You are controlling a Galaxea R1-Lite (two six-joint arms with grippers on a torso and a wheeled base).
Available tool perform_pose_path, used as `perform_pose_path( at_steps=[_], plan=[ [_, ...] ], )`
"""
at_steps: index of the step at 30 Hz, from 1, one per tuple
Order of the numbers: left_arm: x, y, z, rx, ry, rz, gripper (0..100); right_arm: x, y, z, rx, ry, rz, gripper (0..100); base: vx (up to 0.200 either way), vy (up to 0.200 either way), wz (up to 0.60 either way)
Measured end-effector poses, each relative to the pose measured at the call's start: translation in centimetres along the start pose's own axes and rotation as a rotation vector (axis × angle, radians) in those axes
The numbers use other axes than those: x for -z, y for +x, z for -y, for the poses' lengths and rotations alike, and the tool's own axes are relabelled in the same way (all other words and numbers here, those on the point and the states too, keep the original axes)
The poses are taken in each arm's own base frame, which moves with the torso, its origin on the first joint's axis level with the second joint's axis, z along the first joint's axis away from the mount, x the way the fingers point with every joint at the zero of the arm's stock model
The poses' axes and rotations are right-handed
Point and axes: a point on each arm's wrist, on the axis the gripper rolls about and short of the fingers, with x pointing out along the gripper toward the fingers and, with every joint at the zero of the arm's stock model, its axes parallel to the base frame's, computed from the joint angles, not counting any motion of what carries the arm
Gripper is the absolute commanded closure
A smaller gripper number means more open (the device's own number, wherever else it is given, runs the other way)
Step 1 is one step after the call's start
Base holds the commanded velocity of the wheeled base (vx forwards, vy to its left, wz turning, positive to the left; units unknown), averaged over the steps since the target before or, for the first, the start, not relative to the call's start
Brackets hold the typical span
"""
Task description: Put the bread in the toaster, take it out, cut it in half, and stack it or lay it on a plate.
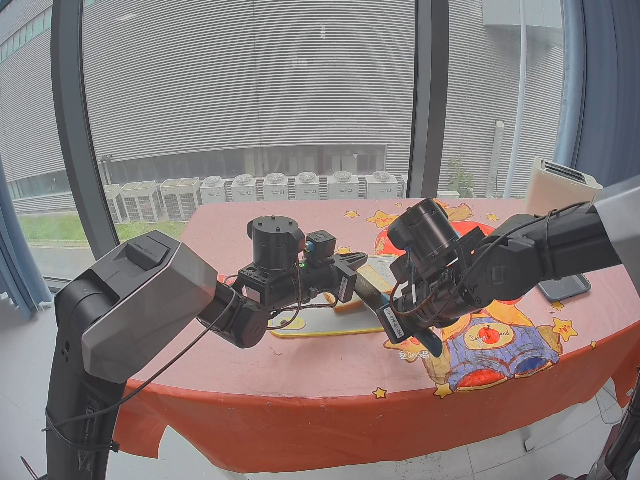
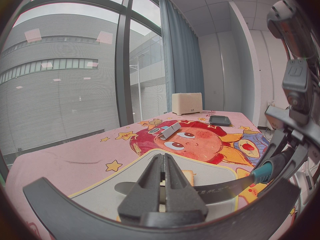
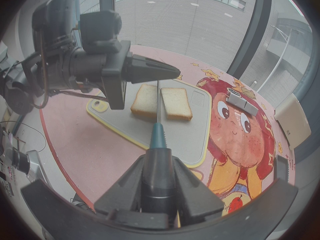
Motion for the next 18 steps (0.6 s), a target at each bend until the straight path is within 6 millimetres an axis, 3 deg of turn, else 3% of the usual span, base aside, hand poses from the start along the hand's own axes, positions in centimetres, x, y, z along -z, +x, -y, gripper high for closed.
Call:
perform_pose_path(
  at_steps=[7, 18],
  plan=[
    [1.0, 0.8, -0.5, -0.005, -0.006, -0.011, 100, -1.0, -0.7, 0.5, 0.003, 0.016, 0.033, 100, 0.000, 0.000, 0.00],
    [1.0, 0.5, -0.4, -0.006, -0.011, -0.020, 100, 0.0, 0.1, 0.7, 0.010, 0.016, -0.002, 100, 0.000, 0.000, 0.00]
  ],
)
